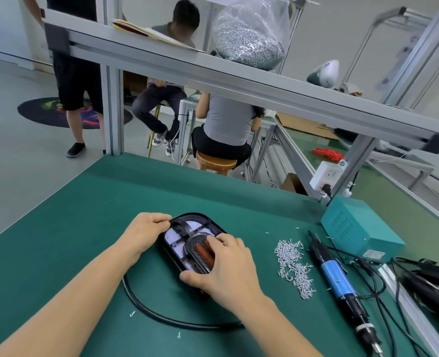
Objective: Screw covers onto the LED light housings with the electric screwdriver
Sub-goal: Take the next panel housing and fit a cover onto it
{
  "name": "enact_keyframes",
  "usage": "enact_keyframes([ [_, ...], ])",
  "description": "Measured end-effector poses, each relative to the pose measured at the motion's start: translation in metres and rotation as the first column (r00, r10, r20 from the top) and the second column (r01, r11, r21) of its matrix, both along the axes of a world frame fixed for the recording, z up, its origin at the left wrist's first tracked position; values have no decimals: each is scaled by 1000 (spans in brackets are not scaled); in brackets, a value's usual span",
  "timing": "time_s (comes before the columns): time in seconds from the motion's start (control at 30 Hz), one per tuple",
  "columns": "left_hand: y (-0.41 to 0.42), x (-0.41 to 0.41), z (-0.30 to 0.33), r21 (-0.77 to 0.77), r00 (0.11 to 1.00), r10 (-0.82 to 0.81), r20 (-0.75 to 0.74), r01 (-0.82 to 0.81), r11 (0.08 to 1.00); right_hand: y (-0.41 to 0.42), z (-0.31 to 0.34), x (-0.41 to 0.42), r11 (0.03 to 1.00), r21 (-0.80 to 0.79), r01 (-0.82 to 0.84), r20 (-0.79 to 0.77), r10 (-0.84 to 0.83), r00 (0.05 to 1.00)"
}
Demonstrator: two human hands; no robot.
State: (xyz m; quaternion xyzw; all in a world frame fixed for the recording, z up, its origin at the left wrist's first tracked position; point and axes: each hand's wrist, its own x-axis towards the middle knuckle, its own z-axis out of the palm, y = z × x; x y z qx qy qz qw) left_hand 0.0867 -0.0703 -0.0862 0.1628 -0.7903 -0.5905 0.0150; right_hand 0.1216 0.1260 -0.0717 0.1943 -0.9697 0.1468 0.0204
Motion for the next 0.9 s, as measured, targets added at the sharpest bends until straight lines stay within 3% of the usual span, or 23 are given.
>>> enact_keyframes([
  [0.27,0,-2,-1,-23,999,-40,-13,39,999,7,-9,0,999,-10,-33,-77,32,997],
  [0.4,-1,-7,1,-78,997,-57,56,61,995,14,-8,2,994,-56,-92,-95,86,992],
  [0.47,0,-10,7,-254,995,-51,86,71,965,22,-4,7,977,-161,-143,-109,126,986],
  [0.53,10,-10,17,-562,999,8,52,23,827,40,2,11,953,-274,-131,-142,95,985],
  [0.6,29,-6,30,-676,993,17,-120,-94,731,72,9,11,939,-345,-19,-170,-42,985],
  [0.7,74,-2,46,-623,913,-192,-359,-81,778,136,13,5,899,-354,258,-123,-319,940],
  [0.8,124,-15,56,-588,866,-369,-338,112,801,188,12,2,837,-227,498,-8,-513,858],
  [0.9,162,-49,59,-628,883,-446,-146,266,732,211,5,2,805,-47,591,65,-588,806],
])
